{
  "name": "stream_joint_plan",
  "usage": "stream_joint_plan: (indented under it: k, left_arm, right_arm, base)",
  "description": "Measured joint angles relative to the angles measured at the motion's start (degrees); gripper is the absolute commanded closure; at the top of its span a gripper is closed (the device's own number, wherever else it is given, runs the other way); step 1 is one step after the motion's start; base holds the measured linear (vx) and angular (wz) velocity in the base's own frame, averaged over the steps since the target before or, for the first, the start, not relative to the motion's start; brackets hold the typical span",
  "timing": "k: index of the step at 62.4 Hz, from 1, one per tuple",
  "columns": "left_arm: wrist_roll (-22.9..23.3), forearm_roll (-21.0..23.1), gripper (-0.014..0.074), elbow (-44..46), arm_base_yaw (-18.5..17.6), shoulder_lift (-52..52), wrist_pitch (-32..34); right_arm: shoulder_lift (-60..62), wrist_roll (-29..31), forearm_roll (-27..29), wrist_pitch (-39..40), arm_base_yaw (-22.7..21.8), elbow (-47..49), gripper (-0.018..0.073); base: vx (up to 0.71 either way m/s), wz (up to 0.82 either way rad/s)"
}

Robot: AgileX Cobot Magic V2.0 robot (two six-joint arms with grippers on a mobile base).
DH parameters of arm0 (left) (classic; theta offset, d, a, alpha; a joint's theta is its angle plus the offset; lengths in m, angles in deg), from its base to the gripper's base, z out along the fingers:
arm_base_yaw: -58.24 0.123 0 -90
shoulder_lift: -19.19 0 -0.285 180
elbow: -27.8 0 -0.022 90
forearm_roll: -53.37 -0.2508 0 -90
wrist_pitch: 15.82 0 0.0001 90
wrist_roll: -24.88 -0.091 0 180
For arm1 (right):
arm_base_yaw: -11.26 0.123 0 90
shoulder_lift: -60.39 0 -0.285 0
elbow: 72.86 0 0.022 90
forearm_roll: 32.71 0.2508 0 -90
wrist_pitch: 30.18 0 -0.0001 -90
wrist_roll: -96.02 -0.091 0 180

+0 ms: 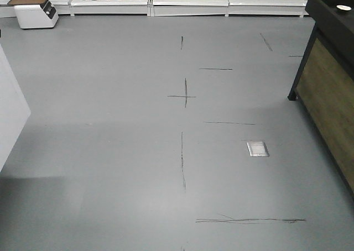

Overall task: Pick three apples into basket with both arms
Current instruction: 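Drive the base toward the black fruit display table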

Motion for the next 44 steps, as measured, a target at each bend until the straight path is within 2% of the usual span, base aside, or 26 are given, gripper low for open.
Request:
stream_joint_plan:
  k: [44]
  left_arm:
    - [0.0, 0.0, 0.0603, 0.0, 0.0, 0.0, 0.0]
  right_arm:
    - [0.0, 0.06, 0.0, 0.0, 0.0, 0.0, 0.0563]
  base:
    - [0.0, 0.0]
